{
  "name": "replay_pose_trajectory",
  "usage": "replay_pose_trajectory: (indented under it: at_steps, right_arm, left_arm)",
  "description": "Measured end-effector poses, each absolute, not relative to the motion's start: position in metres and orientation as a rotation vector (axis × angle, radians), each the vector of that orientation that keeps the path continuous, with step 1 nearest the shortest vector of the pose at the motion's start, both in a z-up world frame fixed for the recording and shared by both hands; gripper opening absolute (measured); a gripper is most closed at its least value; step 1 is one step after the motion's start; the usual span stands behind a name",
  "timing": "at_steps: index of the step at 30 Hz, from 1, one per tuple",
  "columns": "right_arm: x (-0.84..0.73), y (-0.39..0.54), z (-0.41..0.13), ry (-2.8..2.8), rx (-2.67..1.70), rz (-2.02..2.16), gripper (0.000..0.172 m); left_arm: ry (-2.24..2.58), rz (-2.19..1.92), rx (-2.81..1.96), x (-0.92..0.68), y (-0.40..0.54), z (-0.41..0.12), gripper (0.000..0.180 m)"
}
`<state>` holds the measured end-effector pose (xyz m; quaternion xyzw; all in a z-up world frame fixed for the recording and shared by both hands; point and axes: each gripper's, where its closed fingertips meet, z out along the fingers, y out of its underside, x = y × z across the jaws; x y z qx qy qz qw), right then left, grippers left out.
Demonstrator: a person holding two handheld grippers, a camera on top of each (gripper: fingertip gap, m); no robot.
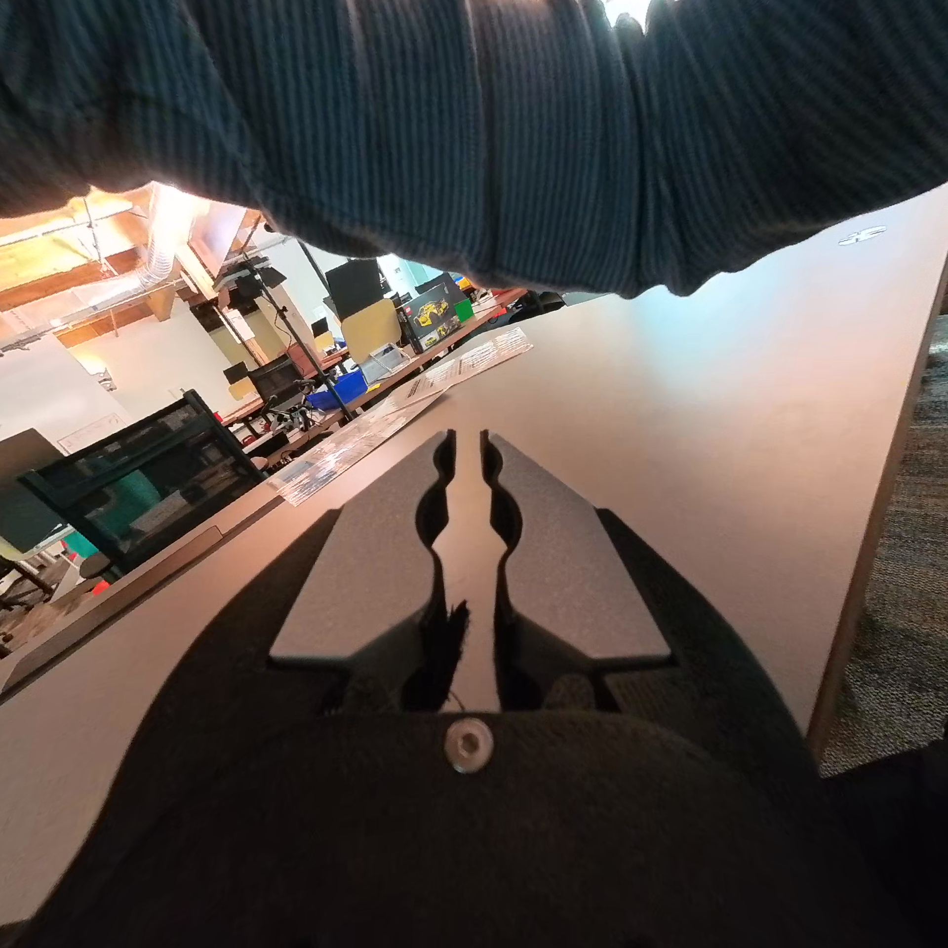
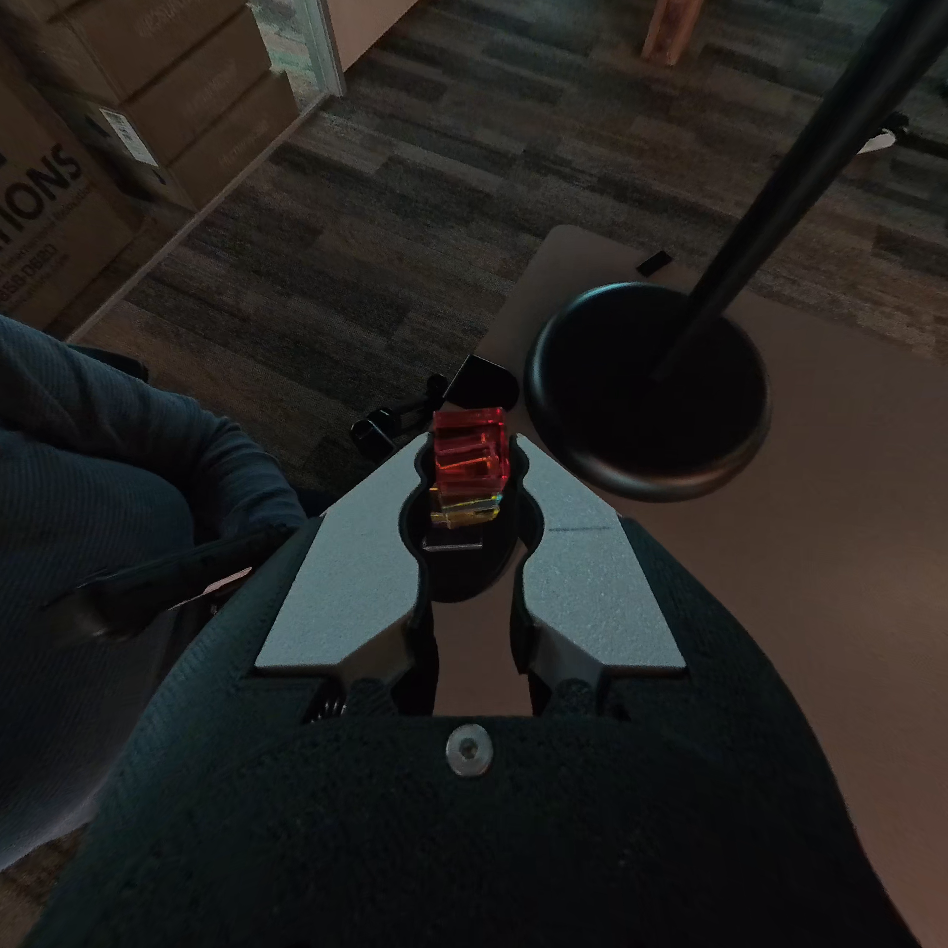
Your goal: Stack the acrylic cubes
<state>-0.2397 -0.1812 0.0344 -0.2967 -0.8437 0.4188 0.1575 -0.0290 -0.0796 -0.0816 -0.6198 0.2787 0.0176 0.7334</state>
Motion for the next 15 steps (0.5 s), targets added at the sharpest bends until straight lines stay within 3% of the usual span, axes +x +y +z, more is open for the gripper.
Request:
replay_pose_trajectory:
  at_steps: [5,9,11,15]
  right_arm:
    - [-0.241,-0.182,0.034,-2.408,-0.857,1.206,0.029]
    - [-0.244,-0.175,0.045,-2.300,-0.872,1.214,0.050]
    - [-0.244,-0.169,0.063,-2.124,-0.814,1.194,0.052]
    - [-0.206,-0.199,0.059,-2.067,-0.510,1.070,0.005]
  left_arm:
    - [0.610,0.038,-1.359,-0.029,-0.081,-0.081,0.007]
    - [0.611,0.039,-1.359,-0.029,-0.082,-0.081,0.008]
    - [0.613,0.039,-1.357,-0.029,-0.082,-0.081,0.008]
    - [0.646,0.023,-1.349,-0.024,-0.085,-0.082,0.008]
